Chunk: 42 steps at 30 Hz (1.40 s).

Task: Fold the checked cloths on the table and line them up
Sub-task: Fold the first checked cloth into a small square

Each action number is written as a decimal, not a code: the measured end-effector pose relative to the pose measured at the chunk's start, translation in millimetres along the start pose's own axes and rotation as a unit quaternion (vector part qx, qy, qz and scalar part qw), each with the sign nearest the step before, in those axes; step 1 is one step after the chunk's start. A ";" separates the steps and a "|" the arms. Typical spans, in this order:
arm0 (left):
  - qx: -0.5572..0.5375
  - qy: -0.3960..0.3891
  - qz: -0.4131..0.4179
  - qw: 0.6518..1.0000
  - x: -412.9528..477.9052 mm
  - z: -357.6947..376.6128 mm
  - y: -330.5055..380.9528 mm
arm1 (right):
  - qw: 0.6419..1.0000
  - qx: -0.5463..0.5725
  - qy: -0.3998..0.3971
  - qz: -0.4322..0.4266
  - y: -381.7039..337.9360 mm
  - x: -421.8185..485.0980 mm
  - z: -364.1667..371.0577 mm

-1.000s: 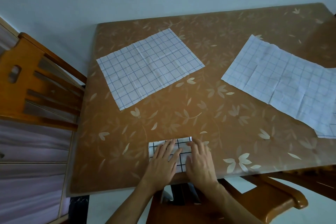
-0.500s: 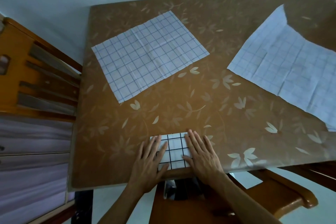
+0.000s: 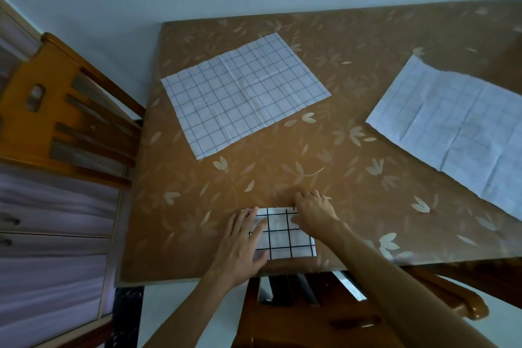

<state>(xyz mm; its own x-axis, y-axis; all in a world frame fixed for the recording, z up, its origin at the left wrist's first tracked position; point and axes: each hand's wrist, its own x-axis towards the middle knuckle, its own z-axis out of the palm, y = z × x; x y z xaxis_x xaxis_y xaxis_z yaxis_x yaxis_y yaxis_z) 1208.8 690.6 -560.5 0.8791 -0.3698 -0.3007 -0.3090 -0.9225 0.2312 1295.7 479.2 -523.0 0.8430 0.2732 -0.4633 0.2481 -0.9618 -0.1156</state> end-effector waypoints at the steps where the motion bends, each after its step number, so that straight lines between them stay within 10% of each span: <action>1: 0.001 -0.001 0.000 1.000 0.6 -2.4 2.0 | 1.000 0.005 -0.009 0.007 -0.8 0.4 -1.8; 11: -0.013 0.057 0.053 0.997 3.0 -8.2 27.3 | 0.959 0.262 -0.044 0.099 10.8 -29.6 9.8; 21: -0.120 0.075 0.052 0.989 -8.2 3.2 55.5 | 0.707 0.651 -0.016 0.277 26.0 -71.7 17.0; 30: -0.105 0.095 0.081 0.987 -3.8 6.3 40.1 | 0.743 0.627 -0.082 0.220 32.5 -85.8 26.9; 36: -0.159 0.094 0.094 0.978 -2.4 12.1 30.5 | 0.906 0.403 -0.007 0.131 40.7 -95.5 19.6; 42: -0.335 0.087 -0.021 0.938 9.8 3.7 39.6 | 0.952 0.301 -0.031 0.044 52.1 -88.8 27.9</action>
<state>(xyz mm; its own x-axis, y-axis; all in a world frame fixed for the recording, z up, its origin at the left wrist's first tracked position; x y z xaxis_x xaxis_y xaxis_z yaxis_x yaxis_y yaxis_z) 1203.8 650.0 -557.7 0.9495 -0.2572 -0.1799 -0.0271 -0.6383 0.7693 1220.4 404.3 -512.4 0.8136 0.2079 -0.5429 -0.1564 -0.8212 -0.5488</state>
